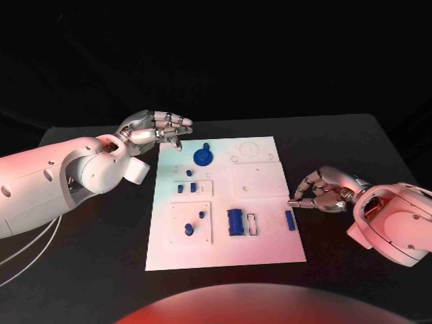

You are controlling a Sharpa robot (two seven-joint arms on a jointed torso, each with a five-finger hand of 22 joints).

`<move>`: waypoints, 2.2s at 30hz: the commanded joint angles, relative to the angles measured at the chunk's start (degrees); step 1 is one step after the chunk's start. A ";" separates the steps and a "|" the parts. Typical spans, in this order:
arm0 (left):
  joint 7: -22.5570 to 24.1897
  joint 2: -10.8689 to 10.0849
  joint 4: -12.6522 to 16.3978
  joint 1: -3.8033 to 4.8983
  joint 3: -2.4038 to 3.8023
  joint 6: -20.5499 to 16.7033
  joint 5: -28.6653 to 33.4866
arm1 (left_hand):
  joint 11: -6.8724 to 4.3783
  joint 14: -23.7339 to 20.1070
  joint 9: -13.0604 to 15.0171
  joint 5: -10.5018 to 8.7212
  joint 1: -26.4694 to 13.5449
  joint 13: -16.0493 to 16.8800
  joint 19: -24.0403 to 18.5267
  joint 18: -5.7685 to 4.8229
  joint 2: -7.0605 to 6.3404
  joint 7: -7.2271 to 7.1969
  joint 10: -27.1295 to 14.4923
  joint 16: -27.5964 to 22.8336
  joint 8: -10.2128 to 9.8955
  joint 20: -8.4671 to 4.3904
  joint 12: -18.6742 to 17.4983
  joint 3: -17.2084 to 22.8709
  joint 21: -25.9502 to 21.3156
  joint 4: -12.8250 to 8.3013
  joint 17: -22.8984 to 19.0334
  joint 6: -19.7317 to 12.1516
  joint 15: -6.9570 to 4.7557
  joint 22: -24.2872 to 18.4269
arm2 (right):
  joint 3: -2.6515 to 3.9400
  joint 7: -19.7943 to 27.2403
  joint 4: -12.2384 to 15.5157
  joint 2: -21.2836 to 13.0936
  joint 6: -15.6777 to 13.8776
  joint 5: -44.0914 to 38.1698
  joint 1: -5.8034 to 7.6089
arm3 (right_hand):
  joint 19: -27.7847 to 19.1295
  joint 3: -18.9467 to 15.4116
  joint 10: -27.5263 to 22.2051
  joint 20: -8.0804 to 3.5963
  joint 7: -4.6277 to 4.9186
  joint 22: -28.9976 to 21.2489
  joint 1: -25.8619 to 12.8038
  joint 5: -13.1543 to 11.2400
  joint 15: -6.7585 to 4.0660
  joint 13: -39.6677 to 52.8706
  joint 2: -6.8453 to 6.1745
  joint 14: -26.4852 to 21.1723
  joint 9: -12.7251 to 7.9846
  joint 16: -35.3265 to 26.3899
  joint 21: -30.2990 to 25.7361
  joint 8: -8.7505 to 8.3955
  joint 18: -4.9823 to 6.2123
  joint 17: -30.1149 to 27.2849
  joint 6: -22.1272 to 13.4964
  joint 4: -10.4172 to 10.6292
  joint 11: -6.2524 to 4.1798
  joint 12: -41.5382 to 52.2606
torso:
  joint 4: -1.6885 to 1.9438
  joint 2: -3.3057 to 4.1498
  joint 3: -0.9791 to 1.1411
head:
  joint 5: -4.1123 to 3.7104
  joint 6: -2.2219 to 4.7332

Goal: Assemble the parts on the task board

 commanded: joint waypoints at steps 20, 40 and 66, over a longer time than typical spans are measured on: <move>0.73 -0.20 0.11 -0.12 -0.02 1.27 0.08 | 0.04 -0.12 0.05 0.34 -0.23 0.09 -0.04 0.83 0.41 1.29 -0.45 -0.13 0.32 0.45 0.18 -0.24 -0.38 0.07 -0.06 -0.44 0.40 -0.06 | -0.37 -3.34 -0.39 1.35 2.41 -7.07 -4.12 | 0.21 -0.59 3.83 0.28 -0.39 3.24 0.74 -0.16 0.37 11.59 0.09 5.36 0.21 0.22 0.71 -0.01 -1.02 11.92 0.82 0.30 0.32 -0.23 | 0.02 0.00 -0.07 | 0.18 -0.67; 0.54 -0.35 0.23 -0.13 -0.02 1.41 0.08 | 0.04 -0.12 0.05 0.34 -0.23 0.09 -0.04 0.83 0.41 1.29 -0.45 -0.13 0.32 0.45 0.18 -0.24 -0.38 0.07 -0.06 -0.44 0.40 -0.06 | -0.38 -5.04 -2.76 5.45 3.91 -10.98 -5.96 | 0.32 -0.42 3.90 -0.08 -0.93 3.52 5.77 -0.03 -0.08 11.68 0.46 5.37 0.21 0.23 0.74 -0.67 -1.04 11.97 1.74 -0.19 -0.18 -0.22 | 0.05 0.05 -0.10 | 0.47 -0.77; 0.20 -0.47 0.40 -0.13 -0.02 1.47 0.01 | 0.01 -0.15 0.09 0.33 -0.32 0.13 -0.05 0.85 0.50 1.26 -0.55 -0.06 0.61 0.47 0.58 -0.25 -0.47 0.13 -0.09 -0.51 0.38 -0.15 | -0.31 -8.55 -1.70 7.39 3.84 -12.35 -6.54 | 0.63 13.47 3.93 -0.59 -1.39 4.32 14.00 0.49 -0.53 11.86 0.82 5.41 -0.57 0.25 0.88 -3.37 -1.15 12.19 2.84 0.19 -0.76 -0.30 | -0.01 -0.07 -0.11 | 0.73 -0.79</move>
